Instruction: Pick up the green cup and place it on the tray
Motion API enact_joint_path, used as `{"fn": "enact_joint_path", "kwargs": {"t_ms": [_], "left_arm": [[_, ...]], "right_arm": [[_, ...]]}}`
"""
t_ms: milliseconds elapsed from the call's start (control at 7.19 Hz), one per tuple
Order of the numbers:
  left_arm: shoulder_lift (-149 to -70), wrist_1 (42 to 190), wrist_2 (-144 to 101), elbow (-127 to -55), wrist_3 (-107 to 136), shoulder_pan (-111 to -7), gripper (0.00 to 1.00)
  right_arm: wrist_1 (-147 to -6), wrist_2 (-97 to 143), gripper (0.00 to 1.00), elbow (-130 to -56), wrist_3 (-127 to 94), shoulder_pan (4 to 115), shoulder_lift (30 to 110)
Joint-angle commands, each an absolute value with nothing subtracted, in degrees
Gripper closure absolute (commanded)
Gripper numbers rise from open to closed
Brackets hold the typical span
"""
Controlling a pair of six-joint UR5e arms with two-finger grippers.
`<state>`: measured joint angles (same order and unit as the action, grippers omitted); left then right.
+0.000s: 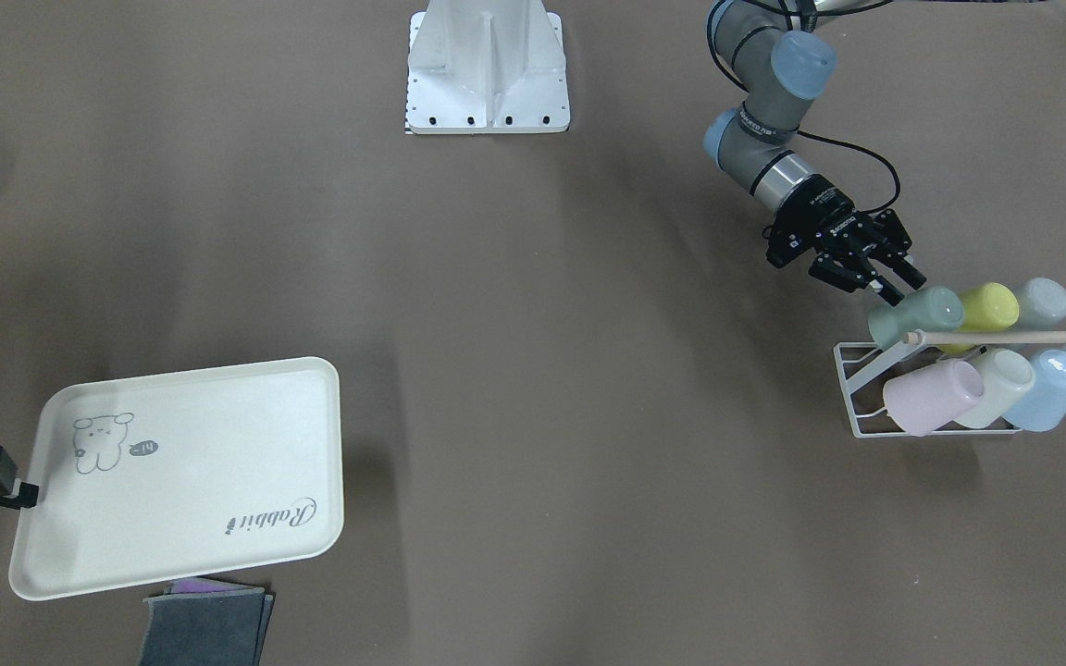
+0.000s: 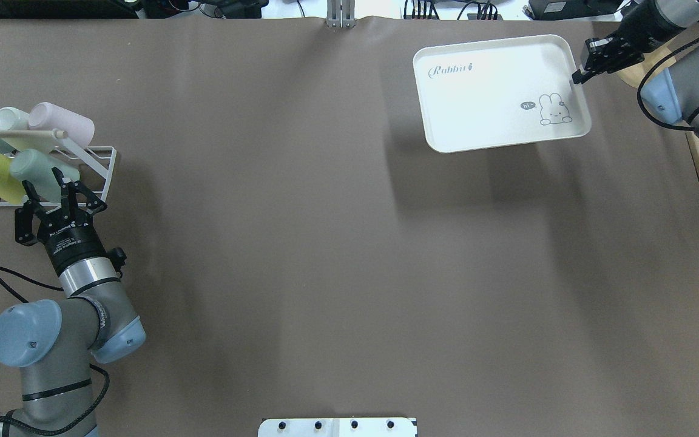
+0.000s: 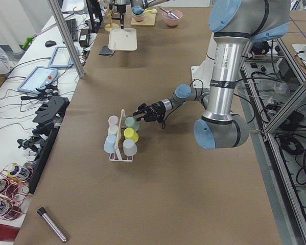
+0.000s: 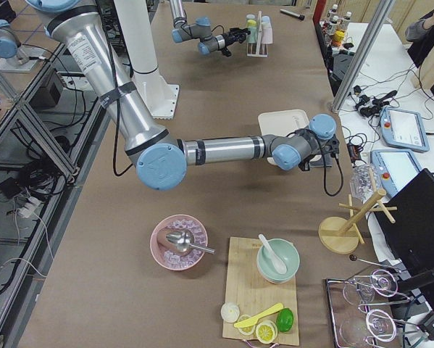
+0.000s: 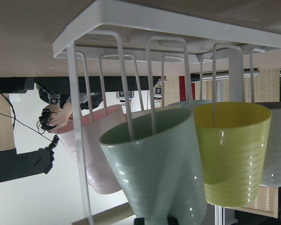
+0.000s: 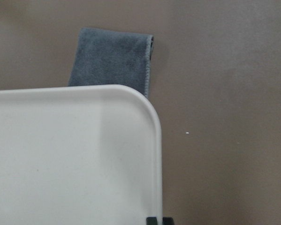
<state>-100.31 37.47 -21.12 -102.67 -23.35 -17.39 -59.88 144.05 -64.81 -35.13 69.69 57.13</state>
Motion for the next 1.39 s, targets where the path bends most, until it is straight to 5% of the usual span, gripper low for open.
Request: {"fn": "enact_joint_path", "kwargs": {"t_ms": [0,1251], "left_arm": [[-100.1,36.9,-21.0,-102.2,-23.6,-15.8,0.02],[-100.3,37.0,-17.6,-96.9,-17.7,-17.7,0.03]], "right_arm": [[-59.9,143.8,1.00,-64.9,-38.4,67.2,54.5],[-59.8,135.4,1.00,-64.9,-57.3,53.0,46.9]]}}
